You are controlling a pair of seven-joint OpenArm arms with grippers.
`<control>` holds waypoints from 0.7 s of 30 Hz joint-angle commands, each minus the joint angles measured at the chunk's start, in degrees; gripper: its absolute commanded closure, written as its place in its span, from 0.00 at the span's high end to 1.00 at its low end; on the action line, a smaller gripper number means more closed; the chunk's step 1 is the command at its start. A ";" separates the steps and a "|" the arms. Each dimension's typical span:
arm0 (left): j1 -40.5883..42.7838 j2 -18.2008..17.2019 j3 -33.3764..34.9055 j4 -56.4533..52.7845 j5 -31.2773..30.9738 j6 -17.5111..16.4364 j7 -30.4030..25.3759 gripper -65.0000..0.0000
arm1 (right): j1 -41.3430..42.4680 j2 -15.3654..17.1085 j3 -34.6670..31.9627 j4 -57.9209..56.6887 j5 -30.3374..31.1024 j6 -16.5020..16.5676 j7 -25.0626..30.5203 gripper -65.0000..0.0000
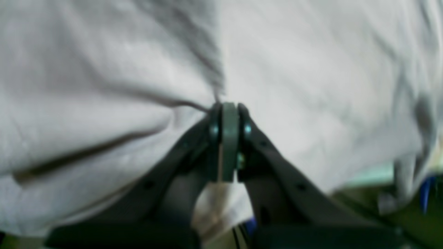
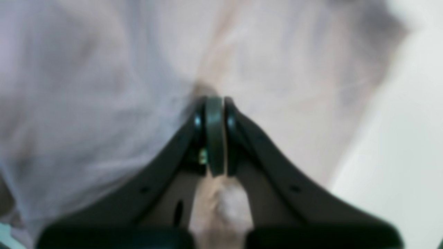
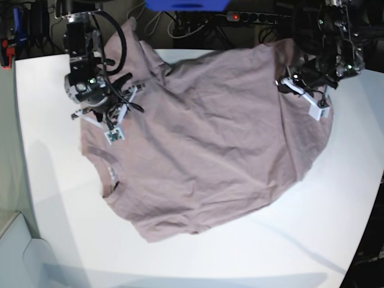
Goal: Layout the t-shirt on the table in an organized manner, then fold the t-shirt properly
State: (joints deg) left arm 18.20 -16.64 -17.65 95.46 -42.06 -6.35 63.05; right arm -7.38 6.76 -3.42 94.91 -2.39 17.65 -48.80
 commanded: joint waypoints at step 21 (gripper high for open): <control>5.23 -6.17 0.55 14.65 0.09 -0.20 5.48 0.14 | -5.41 4.27 0.30 -1.86 0.42 0.24 1.72 0.00</control>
State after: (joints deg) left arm 23.20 -22.09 -16.78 109.21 -41.43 -6.46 68.79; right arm -11.35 10.46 -3.29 93.56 0.03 17.17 -40.97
